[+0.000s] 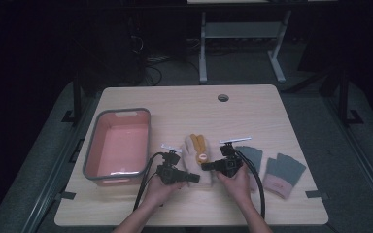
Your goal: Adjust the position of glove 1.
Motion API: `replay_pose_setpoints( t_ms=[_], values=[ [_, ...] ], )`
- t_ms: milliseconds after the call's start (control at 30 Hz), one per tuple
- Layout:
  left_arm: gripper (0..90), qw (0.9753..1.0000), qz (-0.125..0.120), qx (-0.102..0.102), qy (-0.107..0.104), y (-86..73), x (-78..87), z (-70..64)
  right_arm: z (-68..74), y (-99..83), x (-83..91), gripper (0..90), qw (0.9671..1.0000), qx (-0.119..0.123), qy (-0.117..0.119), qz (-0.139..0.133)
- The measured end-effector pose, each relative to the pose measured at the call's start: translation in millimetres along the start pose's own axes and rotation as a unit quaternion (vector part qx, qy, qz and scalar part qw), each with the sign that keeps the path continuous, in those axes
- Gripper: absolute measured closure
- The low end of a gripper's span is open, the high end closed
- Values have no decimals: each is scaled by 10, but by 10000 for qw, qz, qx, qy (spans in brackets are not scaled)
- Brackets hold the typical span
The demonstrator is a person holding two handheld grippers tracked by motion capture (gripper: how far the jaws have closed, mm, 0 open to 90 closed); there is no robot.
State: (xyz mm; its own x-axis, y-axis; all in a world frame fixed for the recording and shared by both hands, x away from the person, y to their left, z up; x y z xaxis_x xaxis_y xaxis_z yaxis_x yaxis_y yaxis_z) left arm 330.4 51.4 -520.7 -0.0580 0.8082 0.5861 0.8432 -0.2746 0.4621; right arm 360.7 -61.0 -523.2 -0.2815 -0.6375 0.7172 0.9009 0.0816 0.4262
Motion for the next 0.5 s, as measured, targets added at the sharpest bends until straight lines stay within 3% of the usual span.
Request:
replay_pose_setpoints(
  t_ms=[167,500],
  values=[
    [669,10000,-54,-10,-59,7,15,-10,12,3,47,839,9999,-77,92,-32],
    [673,9999,-85,-74,-65,30,38,-56,47,26,147,840,9998,20,149,-128]
  ],
)
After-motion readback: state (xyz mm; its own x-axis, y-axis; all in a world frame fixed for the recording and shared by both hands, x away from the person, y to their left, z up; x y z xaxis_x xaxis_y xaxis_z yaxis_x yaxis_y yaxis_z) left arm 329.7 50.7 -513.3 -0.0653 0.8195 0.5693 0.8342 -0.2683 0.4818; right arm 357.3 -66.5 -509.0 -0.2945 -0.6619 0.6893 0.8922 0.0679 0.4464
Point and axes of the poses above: each handheld gripper's, and its own axes: x roughly backward along the jaws, y roughly out of its top, z roughly to its left, the point moved 8 cm from there along -x, roughly forward along the jaws, and after that the axes turned 6 degrees about -y, right-handed, at the moved point
